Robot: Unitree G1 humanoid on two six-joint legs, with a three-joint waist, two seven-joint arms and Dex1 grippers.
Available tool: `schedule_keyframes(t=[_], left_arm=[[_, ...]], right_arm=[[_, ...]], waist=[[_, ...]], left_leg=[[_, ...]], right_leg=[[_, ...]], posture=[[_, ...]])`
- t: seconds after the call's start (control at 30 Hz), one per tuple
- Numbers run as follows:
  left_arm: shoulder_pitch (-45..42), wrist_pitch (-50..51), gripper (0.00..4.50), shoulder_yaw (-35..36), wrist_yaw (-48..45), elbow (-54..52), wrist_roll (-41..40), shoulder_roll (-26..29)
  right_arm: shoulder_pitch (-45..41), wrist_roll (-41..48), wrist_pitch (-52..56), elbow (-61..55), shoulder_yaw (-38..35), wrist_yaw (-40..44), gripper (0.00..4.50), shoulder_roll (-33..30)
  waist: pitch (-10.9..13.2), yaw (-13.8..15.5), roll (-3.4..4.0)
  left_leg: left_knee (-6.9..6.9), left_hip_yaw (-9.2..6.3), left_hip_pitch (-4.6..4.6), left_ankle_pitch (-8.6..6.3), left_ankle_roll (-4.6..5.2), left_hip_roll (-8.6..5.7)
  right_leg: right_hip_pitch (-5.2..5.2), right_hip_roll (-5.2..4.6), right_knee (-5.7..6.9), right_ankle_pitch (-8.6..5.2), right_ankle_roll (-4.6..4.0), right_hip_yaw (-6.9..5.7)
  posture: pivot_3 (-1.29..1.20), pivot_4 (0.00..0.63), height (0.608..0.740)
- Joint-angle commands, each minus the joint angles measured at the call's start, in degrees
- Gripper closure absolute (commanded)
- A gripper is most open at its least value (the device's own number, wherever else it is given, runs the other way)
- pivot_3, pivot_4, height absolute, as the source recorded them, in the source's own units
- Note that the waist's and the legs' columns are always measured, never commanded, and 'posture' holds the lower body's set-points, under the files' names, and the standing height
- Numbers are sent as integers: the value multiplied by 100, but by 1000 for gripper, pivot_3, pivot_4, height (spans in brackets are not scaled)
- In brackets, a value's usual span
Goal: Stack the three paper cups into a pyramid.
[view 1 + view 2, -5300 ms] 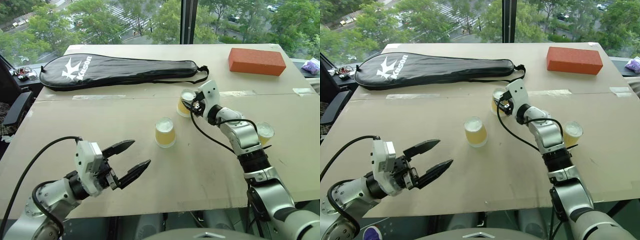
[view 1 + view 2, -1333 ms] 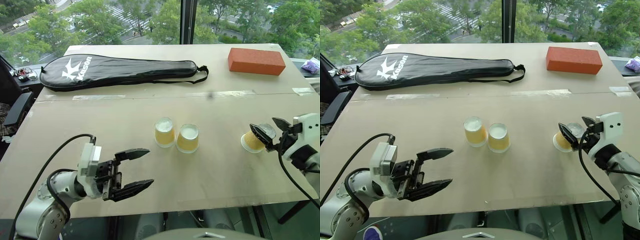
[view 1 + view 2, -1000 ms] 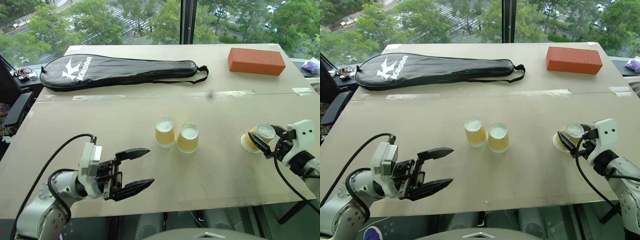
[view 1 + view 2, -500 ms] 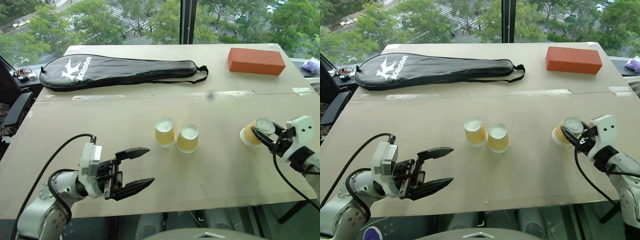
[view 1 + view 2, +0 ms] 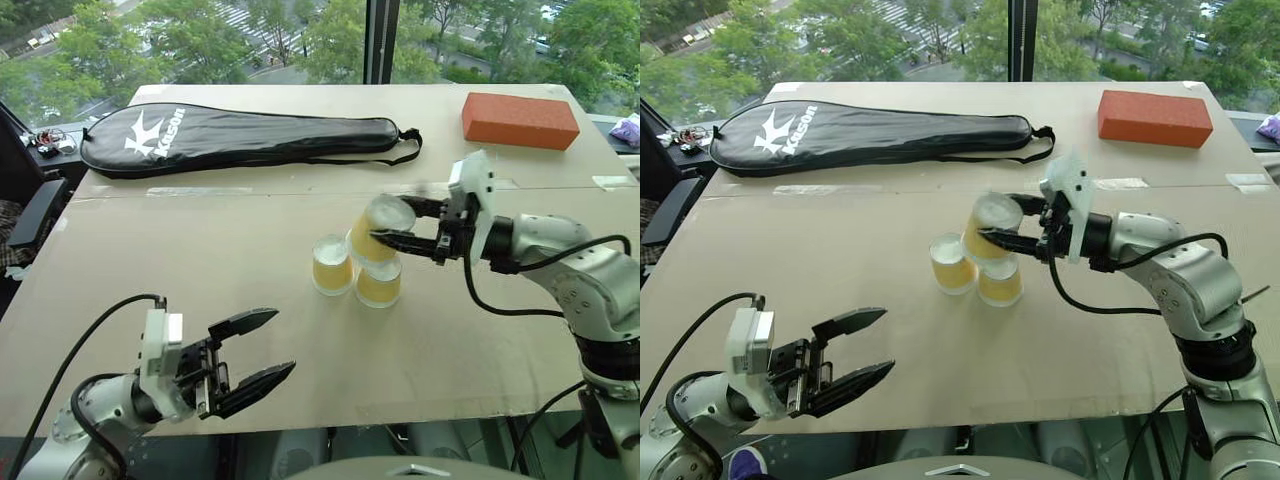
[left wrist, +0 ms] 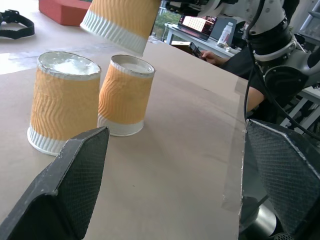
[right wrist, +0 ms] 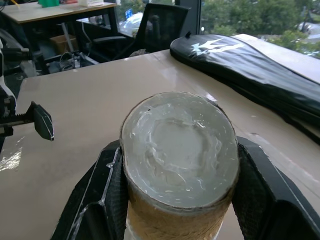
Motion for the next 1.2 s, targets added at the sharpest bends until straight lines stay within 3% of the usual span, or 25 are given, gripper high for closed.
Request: schedule_keyframes(t=[0.03,0.4,0.53,0.6,0.93,1.2], left_arm=[[184,-165,0,136,75,-328,-31,-76],[320,-302,0,85,236,-428,-8,-163],[318,-331,0,46,280,-444,-6,-182],[324,-339,0,32,288,-445,-4,-194],[186,-220,0,-255,856,-543,342,-298],[164,-225,0,13,1094,-31,490,-278]], right_arm=[[-180,-149,-206,15,116,240,2505,20],[-701,-703,-178,496,571,503,2505,114],[-766,-773,-149,573,615,606,640,124],[-776,-704,-108,501,552,658,134,123],[-107,271,61,-362,-844,569,134,-216],[2053,197,-324,-940,-2135,733,134,-1072]], waist=[[-3,1,-4],[-2,-20,-2],[-4,-17,-5],[-2,-12,-2],[-3,9,-4],[-5,29,-5]], left_leg=[[1,-1,0,0,0,0],[0,-4,11,0,0,5],[1,-3,10,0,0,5],[1,-3,9,0,0,4],[0,-8,5,0,0,2],[0,4,3,0,0,1]], right_leg=[[0,0,0,0,0,-1],[1,12,13,0,0,-6],[1,11,13,1,-1,-7],[1,10,12,1,-1,-7],[3,8,9,1,-1,-9],[3,10,9,0,0,-14]], posture=[[0,150,740],[0,150,740],[0,150,740],[0,150,740],[0,150,740],[0,150,740]])
